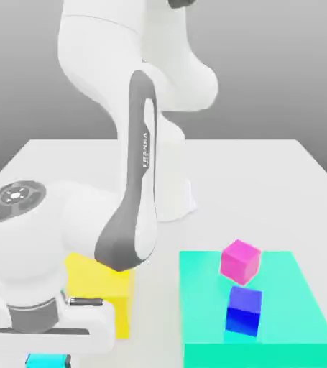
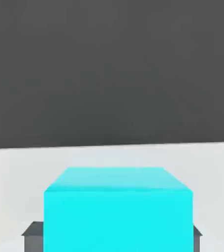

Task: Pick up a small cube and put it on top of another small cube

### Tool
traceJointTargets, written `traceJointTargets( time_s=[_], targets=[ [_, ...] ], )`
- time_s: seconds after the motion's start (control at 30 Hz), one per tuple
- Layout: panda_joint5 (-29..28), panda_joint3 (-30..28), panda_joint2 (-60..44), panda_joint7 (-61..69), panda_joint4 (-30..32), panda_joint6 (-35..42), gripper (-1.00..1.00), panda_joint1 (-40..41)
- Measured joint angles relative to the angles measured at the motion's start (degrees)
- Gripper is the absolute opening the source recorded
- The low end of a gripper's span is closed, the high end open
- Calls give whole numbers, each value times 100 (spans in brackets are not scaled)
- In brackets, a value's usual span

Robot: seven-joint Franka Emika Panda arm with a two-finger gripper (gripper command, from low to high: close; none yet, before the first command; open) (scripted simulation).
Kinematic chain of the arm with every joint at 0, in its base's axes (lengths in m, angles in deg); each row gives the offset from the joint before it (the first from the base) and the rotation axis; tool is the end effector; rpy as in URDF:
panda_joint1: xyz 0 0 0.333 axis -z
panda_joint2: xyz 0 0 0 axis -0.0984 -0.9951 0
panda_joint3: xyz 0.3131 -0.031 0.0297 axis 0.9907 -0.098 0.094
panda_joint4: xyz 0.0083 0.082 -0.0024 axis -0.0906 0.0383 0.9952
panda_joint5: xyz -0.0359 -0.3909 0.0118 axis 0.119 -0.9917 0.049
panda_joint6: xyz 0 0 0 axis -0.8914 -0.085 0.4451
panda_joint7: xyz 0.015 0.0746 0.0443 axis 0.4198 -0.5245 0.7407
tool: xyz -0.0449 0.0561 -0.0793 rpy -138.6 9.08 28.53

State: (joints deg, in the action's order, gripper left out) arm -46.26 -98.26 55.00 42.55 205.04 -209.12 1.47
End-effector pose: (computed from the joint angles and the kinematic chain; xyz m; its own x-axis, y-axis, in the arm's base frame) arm 0.5117 -0.1702 0.1406 0.6859 -0.7277 -0.0007 -0.7277 -0.6859 -0.0001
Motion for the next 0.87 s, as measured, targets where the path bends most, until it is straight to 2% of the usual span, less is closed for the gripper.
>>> traceJointTargets(
  time_s=[0.07,0.23,0.4,0.6,0.7,0.73,0.77,0.87],
  targets=[
    [1,3,-13,2,-2,-12,-100,5],
    [-295,-175,868,-278,191,677,-100,-258],
    [-447,273,1753,-906,413,1334,-100,-965],
    [-995,888,2841,-1958,692,2076,-100,-2013],
    [-1178,870,2822,-2251,856,1881,-100,-2763],
    [-1174,744,2674,-2260,917,1672,-100,-2643],
    [-1160,679,2521,-2255,974,1461,100,-2511],
    [-1159,679,2521,-2255,974,1461,100,-2512]
  ],
)
